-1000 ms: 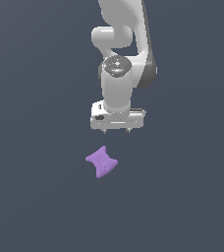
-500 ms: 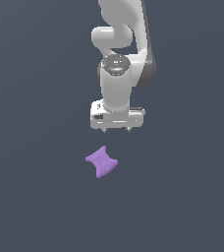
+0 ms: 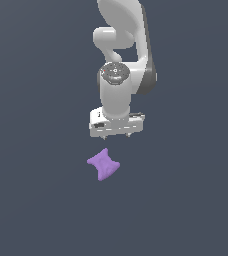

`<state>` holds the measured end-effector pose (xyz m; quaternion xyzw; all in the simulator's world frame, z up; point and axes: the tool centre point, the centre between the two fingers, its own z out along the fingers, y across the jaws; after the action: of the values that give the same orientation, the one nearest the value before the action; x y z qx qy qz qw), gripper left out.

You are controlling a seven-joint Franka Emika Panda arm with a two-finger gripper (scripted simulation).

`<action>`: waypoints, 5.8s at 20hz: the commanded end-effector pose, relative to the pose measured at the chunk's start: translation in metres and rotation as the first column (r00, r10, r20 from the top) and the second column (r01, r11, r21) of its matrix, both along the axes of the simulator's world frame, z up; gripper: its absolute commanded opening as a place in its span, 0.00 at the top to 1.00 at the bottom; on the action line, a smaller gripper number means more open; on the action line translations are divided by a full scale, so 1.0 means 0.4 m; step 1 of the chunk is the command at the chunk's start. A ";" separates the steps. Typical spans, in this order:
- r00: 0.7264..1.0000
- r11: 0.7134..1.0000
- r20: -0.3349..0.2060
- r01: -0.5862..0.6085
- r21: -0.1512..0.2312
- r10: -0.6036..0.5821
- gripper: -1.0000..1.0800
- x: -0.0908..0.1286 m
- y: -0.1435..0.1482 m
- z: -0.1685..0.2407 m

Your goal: Pick up the object and move it to a goal position.

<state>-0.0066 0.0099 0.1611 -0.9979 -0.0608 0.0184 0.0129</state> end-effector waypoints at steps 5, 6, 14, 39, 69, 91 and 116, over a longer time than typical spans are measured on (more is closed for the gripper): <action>0.992 0.992 0.010 -0.127 -0.006 0.127 0.04 0.045 -0.033 -0.045; 0.988 0.988 0.012 -0.151 -0.007 0.151 0.04 0.053 -0.039 -0.054; 0.939 0.939 0.026 -0.343 -0.016 0.343 0.04 0.115 -0.092 -0.131; 0.861 0.862 0.038 -0.507 -0.023 0.507 0.04 0.163 -0.146 -0.254; 0.851 0.854 0.070 -0.518 -0.040 0.520 1.00 0.188 -0.139 -0.207; 0.858 0.859 0.046 -0.512 -0.026 0.512 1.00 0.106 -0.319 0.304; 0.860 0.860 0.039 -0.509 -0.024 0.510 1.00 0.115 -0.354 0.488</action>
<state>0.0374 -0.1334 0.3508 -0.9467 -0.3222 -0.0003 0.0000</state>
